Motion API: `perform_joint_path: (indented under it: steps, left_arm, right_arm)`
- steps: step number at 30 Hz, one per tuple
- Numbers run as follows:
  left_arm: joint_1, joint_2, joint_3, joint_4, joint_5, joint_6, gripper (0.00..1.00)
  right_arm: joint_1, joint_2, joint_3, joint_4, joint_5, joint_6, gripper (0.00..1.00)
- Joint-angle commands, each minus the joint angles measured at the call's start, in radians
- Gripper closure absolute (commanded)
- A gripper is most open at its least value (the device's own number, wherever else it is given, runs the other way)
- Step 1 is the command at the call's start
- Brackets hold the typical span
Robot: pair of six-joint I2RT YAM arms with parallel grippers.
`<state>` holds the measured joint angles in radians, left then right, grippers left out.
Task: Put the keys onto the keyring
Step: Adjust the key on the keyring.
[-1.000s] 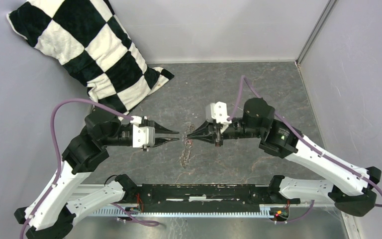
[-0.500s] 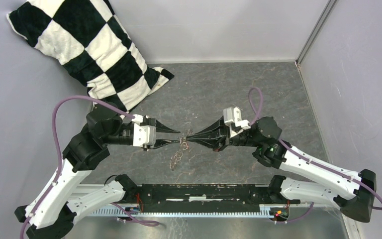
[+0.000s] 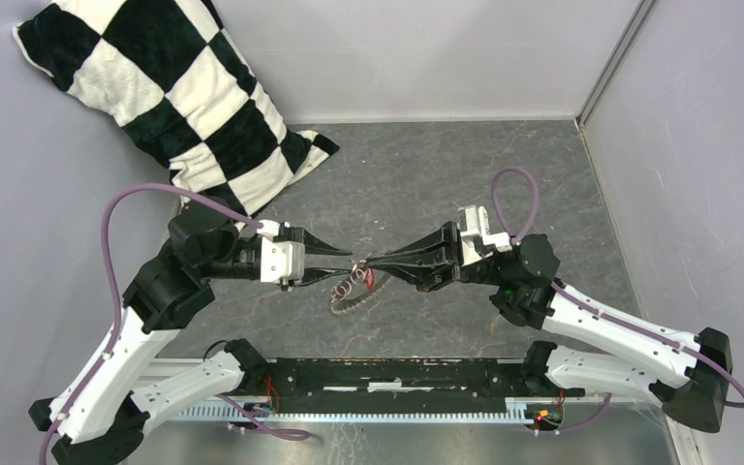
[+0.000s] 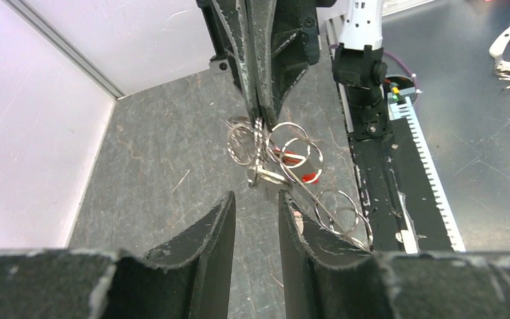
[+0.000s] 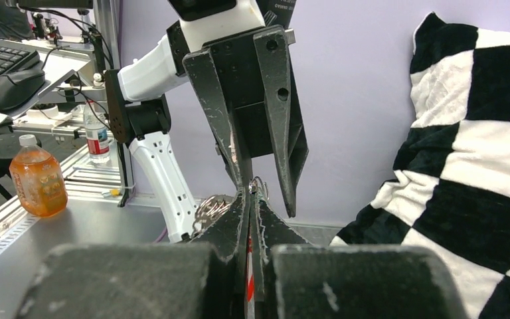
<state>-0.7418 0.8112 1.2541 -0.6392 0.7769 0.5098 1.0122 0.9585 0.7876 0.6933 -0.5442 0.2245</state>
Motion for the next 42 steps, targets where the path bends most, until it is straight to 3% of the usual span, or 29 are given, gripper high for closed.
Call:
perform_joint_path:
  steps: [1, 9, 14, 18, 23, 28, 33, 38, 42]
  left_arm:
    - [-0.002, -0.008, 0.023, 0.058, -0.028, -0.026, 0.62]
    - [-0.002, -0.031, 0.018, 0.077, -0.011, -0.041, 0.61]
    - [-0.002, -0.037, 0.008, 0.064, -0.002, -0.031, 0.74]
    - [-0.002, -0.038, 0.011, 0.059, 0.008, -0.04, 0.75]
    - [-0.002, -0.031, 0.024, 0.014, 0.047, -0.036, 0.7]
    - [-0.002, -0.029, 0.022, -0.026, 0.072, -0.01, 0.53]
    - [-0.002, -0.02, 0.03, -0.019, 0.076, -0.011, 0.53]
    - [-0.002, -0.019, 0.028, -0.004, 0.043, -0.026, 0.6]
    - [-0.002, -0.014, 0.024, 0.003, 0.014, -0.035, 0.75]
  right_arm:
    - [-0.003, 0.006, 0.006, 0.078, -0.008, 0.022, 1.0]
    - [-0.004, 0.042, 0.013, 0.066, -0.04, 0.029, 0.99]
    - [-0.004, 0.067, 0.021, 0.113, -0.05, 0.054, 1.0]
    - [-0.004, 0.08, 0.026, 0.127, -0.054, 0.064, 1.0]
    - [-0.004, 0.077, 0.016, 0.138, -0.041, 0.062, 1.0]
    - [-0.003, 0.077, 0.019, 0.134, -0.044, 0.06, 1.0]
    - [-0.004, 0.083, 0.022, 0.135, -0.048, 0.063, 1.0]
    - [-0.003, 0.081, 0.02, 0.133, -0.047, 0.061, 1.0]
    - [-0.004, 0.074, 0.018, 0.132, -0.043, 0.058, 1.0]
